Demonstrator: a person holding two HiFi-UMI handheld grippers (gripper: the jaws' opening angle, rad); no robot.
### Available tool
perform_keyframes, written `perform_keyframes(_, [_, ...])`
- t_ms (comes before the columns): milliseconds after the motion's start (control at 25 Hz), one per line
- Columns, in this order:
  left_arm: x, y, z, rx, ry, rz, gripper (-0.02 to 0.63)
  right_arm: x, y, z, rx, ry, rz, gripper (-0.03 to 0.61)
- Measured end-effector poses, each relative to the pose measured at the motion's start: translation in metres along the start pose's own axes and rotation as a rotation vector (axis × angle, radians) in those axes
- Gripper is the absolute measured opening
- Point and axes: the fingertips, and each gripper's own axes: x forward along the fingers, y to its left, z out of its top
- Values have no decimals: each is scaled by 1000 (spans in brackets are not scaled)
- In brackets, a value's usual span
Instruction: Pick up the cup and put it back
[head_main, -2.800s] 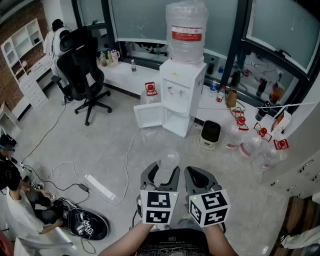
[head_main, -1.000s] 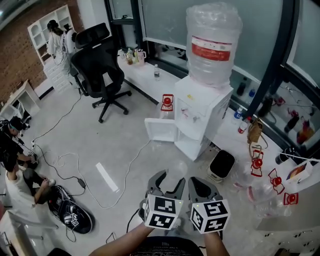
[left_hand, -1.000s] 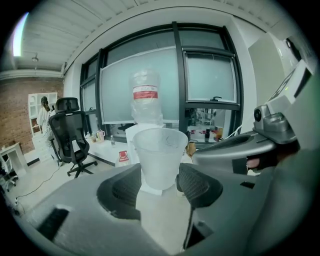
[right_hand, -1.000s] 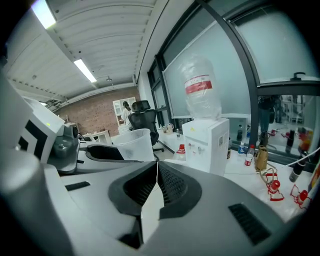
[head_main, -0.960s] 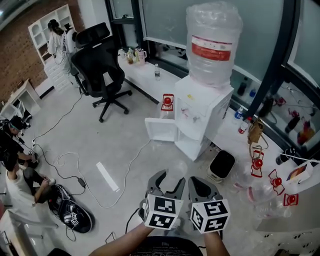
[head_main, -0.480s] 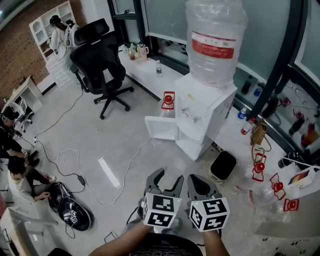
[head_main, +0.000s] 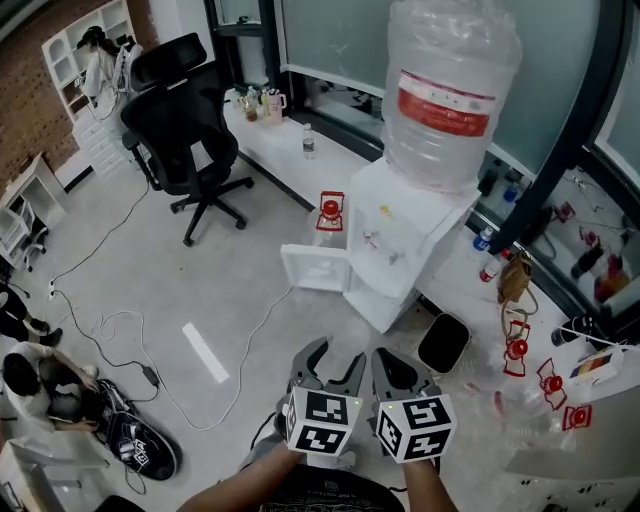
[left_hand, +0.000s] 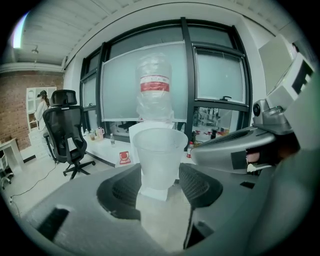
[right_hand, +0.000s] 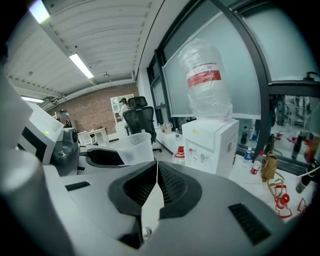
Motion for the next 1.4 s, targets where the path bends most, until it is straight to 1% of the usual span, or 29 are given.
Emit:
perform_keyframes(360, [49, 88, -1, 6, 27, -69, 241, 94, 15, 25, 16, 35, -78, 21])
perform_keyframes(560, [76, 117, -5, 8, 43, -116, 241, 128, 10, 33, 10, 66, -129, 21])
perform_keyframes(680, [94, 128, -14, 12, 49, -138, 241, 145, 6, 32, 7, 84, -146, 21])
perform_keyframes(840, [123, 140, -32, 25, 63, -157, 241, 173, -4, 26, -2, 109, -144, 21])
perform_keyframes(1000, [155, 147, -49, 11, 66, -158, 241, 209, -19, 11, -11, 138, -125, 21])
perform_keyframes(1120, [182, 152, -62, 2, 53, -149, 241, 237, -32, -5, -19, 143, -110, 21])
perform_keyframes(1400, [257, 162, -100, 0, 17, -133, 241, 296, -73, -45, -53, 133, -108, 21])
